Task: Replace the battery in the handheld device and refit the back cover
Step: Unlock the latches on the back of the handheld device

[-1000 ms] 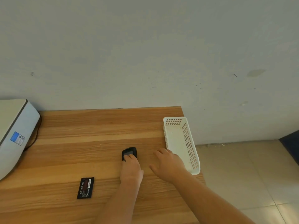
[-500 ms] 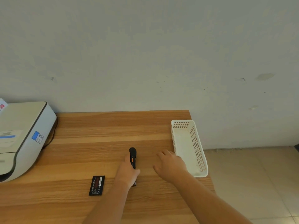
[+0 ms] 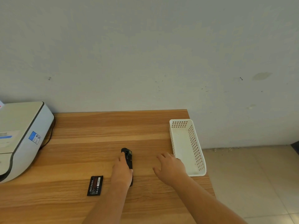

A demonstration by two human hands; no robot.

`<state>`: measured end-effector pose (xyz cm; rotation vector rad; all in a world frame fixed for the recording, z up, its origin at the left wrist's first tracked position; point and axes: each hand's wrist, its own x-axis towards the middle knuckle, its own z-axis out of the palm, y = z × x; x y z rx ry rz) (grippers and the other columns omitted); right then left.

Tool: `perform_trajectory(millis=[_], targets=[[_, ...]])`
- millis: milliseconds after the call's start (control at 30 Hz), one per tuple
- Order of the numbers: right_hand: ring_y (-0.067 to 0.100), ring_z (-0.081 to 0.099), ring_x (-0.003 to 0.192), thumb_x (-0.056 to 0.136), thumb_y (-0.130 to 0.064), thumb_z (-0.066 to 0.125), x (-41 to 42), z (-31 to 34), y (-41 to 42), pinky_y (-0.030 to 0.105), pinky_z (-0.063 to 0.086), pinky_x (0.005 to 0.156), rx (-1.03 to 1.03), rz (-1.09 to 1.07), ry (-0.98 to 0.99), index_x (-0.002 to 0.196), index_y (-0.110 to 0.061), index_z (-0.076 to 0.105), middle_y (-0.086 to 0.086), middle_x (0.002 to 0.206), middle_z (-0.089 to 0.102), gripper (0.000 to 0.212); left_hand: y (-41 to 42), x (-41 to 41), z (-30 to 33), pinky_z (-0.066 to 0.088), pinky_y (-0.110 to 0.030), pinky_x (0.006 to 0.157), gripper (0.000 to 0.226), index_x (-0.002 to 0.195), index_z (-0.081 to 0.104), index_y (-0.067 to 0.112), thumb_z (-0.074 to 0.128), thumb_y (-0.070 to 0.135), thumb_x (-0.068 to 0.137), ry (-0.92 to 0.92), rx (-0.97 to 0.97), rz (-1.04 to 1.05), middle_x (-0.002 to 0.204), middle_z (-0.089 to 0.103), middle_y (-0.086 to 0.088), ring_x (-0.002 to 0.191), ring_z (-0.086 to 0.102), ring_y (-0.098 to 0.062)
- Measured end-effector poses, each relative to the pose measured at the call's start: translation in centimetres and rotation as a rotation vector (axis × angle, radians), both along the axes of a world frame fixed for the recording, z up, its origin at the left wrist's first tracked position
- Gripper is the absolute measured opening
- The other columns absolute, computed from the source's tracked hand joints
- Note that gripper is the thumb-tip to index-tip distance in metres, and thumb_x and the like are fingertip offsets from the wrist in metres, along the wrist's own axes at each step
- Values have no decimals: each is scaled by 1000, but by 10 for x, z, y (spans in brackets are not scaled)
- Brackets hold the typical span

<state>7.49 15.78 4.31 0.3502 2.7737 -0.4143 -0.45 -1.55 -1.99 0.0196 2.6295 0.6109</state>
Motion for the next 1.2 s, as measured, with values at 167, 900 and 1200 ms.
perform_trajectory(millis=[167,900,1200], targets=[[20,45,128,93,-50,46,1,-1,2,38,43,100,2,-8,-5,140,-23,43,-2,140,48,54,0,3,-1,37,-39,109,86,154,17,17,71,14,87,-10,158,70,147,40,-11,134,41,-29],[19,44,128,95,-46,47,-3,-10,-4,37,42,103,-18,-5,-21,141,-24,42,-3,142,45,51,7,-6,-11,48,-35,99,49,133,50,15,69,17,88,-59,34,-50,129,53,-6,118,54,-23],[20,45,127,95,-46,46,-3,-13,-4,38,42,102,-13,-9,-35,139,-23,44,-1,141,47,50,13,-3,-15,48,-36,98,55,129,53,15,76,31,82,-90,-50,-77,126,50,-4,119,52,-24]])
